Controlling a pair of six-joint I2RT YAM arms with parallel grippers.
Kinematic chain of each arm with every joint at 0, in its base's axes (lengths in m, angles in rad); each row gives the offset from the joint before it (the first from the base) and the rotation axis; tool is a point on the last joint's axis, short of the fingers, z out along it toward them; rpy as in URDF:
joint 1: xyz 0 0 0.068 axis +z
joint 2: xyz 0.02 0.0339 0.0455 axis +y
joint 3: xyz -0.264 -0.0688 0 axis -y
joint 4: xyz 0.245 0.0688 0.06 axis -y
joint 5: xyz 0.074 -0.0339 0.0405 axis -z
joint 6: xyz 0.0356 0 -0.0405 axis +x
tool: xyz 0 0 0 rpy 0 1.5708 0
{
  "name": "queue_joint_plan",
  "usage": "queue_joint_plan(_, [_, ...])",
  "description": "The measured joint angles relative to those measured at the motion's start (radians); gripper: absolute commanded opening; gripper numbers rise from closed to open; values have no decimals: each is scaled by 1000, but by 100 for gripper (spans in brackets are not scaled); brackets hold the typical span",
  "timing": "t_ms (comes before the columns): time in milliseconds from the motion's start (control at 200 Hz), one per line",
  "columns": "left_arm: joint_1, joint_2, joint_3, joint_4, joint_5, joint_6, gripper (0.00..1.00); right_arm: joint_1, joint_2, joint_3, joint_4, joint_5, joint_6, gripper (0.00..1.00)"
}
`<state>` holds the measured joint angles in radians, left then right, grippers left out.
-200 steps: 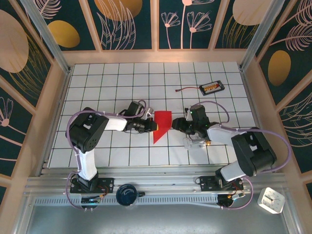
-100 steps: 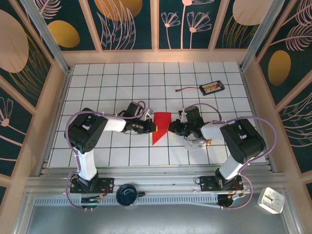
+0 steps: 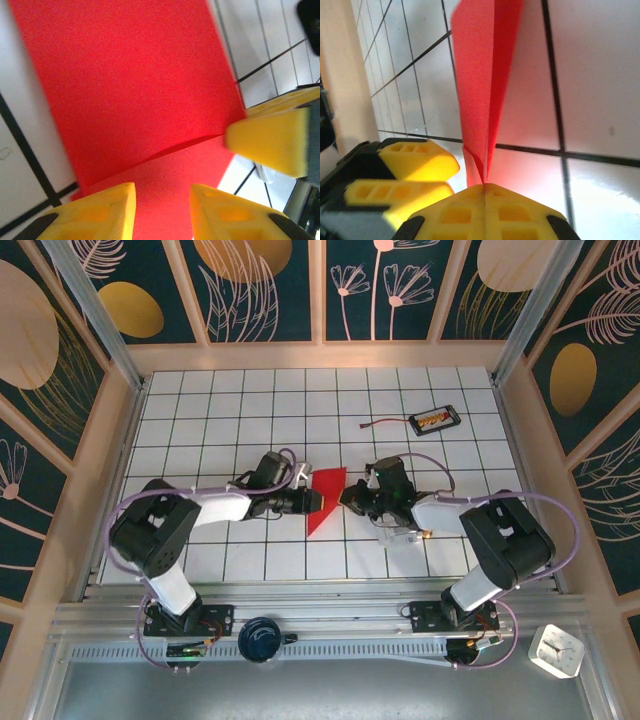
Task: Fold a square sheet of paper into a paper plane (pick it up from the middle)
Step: Fold the wing for the fifth time at the center of the table.
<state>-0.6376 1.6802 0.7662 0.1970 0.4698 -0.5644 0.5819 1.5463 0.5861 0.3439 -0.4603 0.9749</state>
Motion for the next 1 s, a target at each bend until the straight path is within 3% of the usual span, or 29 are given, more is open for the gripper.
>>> queue_joint_plan(215, [-126, -177, -102, 38, -205, 84, 43, 43, -26, -28, 3, 35, 143, 0])
queue_joint_plan(425, [-243, -201, -122, 36, -378, 156, 49, 56, -54, -32, 6, 52, 238, 0])
queue_joint_plan(781, [-295, -114, -95, 0, -547, 249, 54, 64, -55, -33, 10, 51, 308, 0])
queue_joint_plan(996, [-298, -77, -63, -17, -591, 288, 49, 68, -55, -32, 13, 51, 323, 0])
